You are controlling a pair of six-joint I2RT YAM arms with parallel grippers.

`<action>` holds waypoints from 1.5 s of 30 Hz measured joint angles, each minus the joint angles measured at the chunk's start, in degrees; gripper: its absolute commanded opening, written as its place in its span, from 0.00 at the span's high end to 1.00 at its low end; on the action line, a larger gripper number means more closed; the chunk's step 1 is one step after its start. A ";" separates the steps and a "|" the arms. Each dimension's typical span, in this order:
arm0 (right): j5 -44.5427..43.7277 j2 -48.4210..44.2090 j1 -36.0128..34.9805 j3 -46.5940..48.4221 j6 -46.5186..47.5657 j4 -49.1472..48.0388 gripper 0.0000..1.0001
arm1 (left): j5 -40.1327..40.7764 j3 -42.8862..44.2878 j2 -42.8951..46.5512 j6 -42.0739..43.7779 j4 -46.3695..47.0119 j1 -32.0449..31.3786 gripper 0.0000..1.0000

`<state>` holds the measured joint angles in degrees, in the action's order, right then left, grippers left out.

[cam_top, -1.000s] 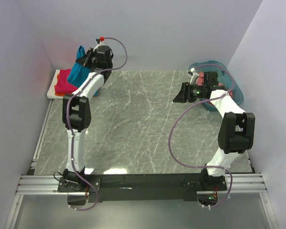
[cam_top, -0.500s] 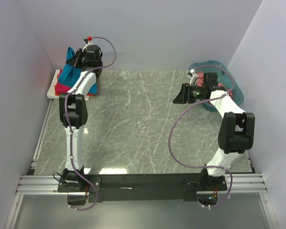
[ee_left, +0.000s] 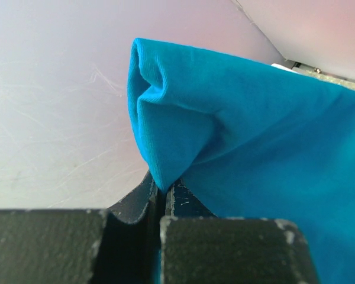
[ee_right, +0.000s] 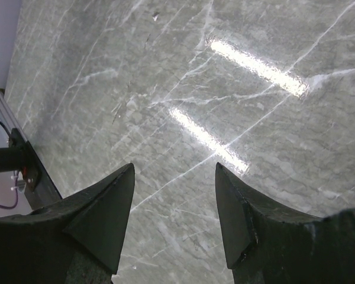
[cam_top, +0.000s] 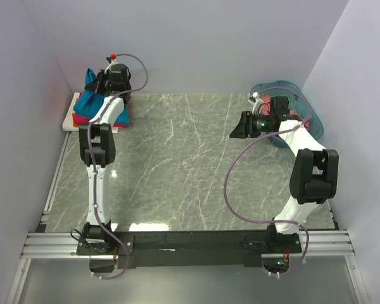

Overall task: Fold and stack the t-shirts
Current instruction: Neatly place the folded tshirt to the corner, then reset both grippers

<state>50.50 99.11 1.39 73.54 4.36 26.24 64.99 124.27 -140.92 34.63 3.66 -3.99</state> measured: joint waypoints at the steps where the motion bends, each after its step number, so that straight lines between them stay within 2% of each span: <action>1: 0.02 0.00 0.00 0.00 0.00 0.00 0.36 | -0.11 0.46 -0.37 -0.09 0.04 0.31 0.96; 2: 0.00 0.00 0.00 0.00 -0.02 0.00 0.36 | -0.28 0.68 -0.59 -0.26 0.11 0.50 0.94; 3: 0.02 0.00 0.00 0.00 -0.02 -0.02 0.36 | -0.28 0.74 -0.76 -0.46 0.11 0.76 0.82; 4: 0.02 0.00 0.00 0.00 0.00 0.00 0.36 | -0.28 0.83 -0.92 -0.68 0.15 1.01 0.49; 5: 0.04 0.00 0.00 0.00 -0.02 0.00 0.36 | -0.28 1.05 -1.16 -0.87 0.39 1.40 0.32; 7: 0.04 0.00 0.00 0.00 0.00 0.02 0.36 | -0.11 1.11 -1.49 -1.07 1.64 2.10 0.08; 10: 0.04 -0.04 0.00 -0.09 0.00 0.00 0.36 | 0.46 1.66 -1.55 -3.45 1.51 3.26 0.01; 15: 0.11 -0.61 0.00 -0.81 0.02 0.04 0.36 | -0.83 7.19 -1.53 -12.76 -6.58 4.39 0.01; 17: 0.11 -0.72 0.00 -0.85 0.09 0.02 0.36 | -4.02 10.25 -1.14 -17.70 -12.33 4.39 0.01; 20: 0.15 -0.94 0.00 -0.85 0.37 0.02 0.36 | -13.18 9.62 2.99 -24.44 -20.48 4.26 0.00; 24: 1.42 -1.05 0.00 -0.81 3.37 1.09 0.36 | -28.26 -3.78 17.09 -32.28 -24.94 4.39 0.01; 28: 4.92 -1.05 0.00 0.33 12.94 8.26 0.36 | -44.74 -18.45 34.42 -39.43 -25.49 5.35 0.01; 32: 5.90 -1.57 0.00 1.55 19.98 12.96 0.35 | -56.65 -30.80 49.77 -45.29 -22.99 7.58 0.01; 37: 3.63 -5.16 0.00 1.07 23.12 14.01 0.35 | -64.92 -50.45 70.64 -50.82 -21.05 11.82 0.00; 40: 1.44 -8.85 0.00 0.22 23.85 13.66 0.34 | -68.17 -59.34 80.87 -52.81 -20.52 12.90 0.00; 45: -1.86 -15.89 0.00 -3.65 23.96 12.46 0.32 | -72.30 -65.68 87.14 -53.81 -20.87 12.63 0.01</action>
<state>48.64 83.22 1.39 69.89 28.32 38.70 -7.31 58.59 -53.78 -19.18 -17.21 8.64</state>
